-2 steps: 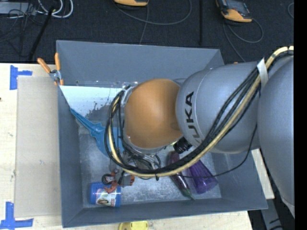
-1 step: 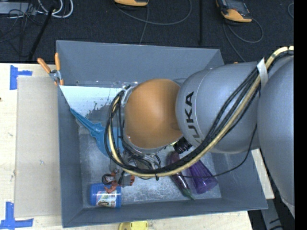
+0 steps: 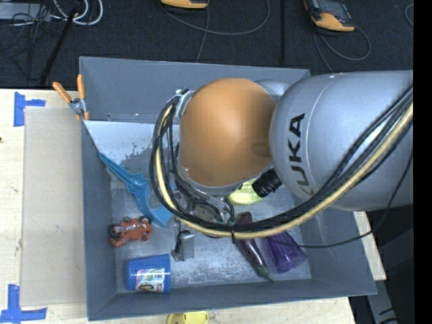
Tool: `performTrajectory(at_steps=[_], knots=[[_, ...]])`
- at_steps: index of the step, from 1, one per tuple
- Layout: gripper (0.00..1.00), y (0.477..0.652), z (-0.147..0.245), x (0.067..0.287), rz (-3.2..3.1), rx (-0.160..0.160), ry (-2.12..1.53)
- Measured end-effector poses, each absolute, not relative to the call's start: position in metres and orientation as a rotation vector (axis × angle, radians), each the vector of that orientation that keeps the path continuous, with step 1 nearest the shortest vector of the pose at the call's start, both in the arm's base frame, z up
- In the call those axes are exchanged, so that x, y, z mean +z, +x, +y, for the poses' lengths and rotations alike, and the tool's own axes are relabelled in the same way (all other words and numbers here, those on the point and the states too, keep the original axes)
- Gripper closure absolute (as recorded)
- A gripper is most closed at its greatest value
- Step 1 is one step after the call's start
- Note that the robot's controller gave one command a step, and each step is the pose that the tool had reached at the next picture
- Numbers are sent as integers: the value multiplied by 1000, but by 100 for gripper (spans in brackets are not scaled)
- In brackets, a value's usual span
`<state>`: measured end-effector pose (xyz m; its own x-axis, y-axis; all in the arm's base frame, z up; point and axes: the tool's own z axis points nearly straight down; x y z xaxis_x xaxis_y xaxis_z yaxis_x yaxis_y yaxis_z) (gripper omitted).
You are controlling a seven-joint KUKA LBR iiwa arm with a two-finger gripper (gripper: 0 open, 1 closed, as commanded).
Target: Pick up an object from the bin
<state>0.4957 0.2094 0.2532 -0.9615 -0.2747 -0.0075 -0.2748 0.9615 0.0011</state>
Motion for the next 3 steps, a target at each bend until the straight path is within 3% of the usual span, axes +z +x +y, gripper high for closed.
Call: performTrajectory(at_steps=[1,2,3], knots=[[0,495,209,249,3110,1,-434],[0,524,162,228,3121,3,-341],[0,544,157,272,3120,-2,-399]])
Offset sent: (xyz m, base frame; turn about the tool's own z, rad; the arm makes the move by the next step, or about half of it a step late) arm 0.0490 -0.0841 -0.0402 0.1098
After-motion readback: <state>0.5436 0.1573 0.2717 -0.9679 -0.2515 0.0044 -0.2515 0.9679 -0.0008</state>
